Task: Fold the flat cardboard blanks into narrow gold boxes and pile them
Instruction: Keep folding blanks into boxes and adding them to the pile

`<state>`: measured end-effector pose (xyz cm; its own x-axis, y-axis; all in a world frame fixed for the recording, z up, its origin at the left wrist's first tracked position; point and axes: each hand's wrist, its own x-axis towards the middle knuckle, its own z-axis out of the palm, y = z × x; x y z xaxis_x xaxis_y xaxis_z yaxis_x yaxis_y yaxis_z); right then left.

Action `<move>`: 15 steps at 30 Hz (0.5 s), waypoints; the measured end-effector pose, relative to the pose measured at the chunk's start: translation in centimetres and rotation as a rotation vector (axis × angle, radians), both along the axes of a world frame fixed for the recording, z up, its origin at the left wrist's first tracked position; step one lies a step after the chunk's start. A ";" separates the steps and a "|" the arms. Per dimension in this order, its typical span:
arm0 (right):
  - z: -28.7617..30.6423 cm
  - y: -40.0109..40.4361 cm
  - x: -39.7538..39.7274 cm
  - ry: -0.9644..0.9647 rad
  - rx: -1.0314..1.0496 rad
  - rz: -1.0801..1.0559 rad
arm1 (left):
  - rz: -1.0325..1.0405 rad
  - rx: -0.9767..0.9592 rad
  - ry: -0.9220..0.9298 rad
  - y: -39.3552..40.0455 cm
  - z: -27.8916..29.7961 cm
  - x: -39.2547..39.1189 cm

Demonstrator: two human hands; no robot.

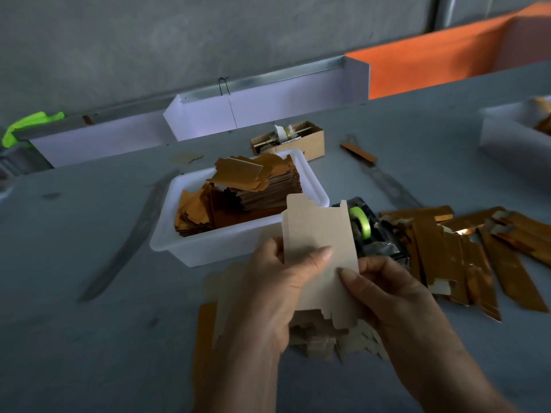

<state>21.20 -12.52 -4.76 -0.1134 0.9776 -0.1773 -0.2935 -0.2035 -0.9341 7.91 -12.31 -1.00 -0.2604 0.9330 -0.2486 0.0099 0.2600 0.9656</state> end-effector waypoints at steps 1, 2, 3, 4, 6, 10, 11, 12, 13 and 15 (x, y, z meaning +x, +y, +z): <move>0.0 -0.1 0.0 -0.006 0.010 -0.009 | 0.009 0.003 0.029 0.0 -0.2 0.2; 0.1 -0.2 0.0 -0.026 0.020 -0.011 | 0.019 0.010 0.053 0.0 -0.4 0.4; 0.0 -0.2 0.1 -0.056 0.035 -0.009 | 0.021 0.016 0.075 0.0 -0.6 0.5; 0.0 -0.1 0.3 -0.090 0.053 -0.003 | 0.011 0.016 0.098 0.1 -0.8 0.6; -0.2 0.0 0.6 -0.148 0.090 -0.009 | -0.008 0.020 0.134 0.2 -1.1 0.7; -0.6 0.0 0.9 -0.343 0.245 -0.139 | 0.006 0.033 0.160 0.2 -1.5 1.0; -0.7 0.0 0.8 -0.402 0.289 -0.163 | 0.016 0.034 0.145 0.2 -1.6 1.0; -0.6 -0.2 0.7 -0.449 0.325 -0.182 | 0.023 0.036 0.127 0.3 -1.7 1.1; -0.6 -0.3 0.6 -0.479 0.358 -0.195 | 0.027 0.038 0.114 0.3 -1.7 1.1; -0.6 -0.5 0.3 -0.509 0.409 -0.205 | 0.039 0.037 0.106 0.3 -1.7 1.2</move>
<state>21.50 -13.06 -5.32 0.0811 0.9702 0.2285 0.2075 0.2078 -0.9559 9.12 -12.02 -2.73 -0.3194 0.9297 -0.1834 0.1032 0.2266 0.9685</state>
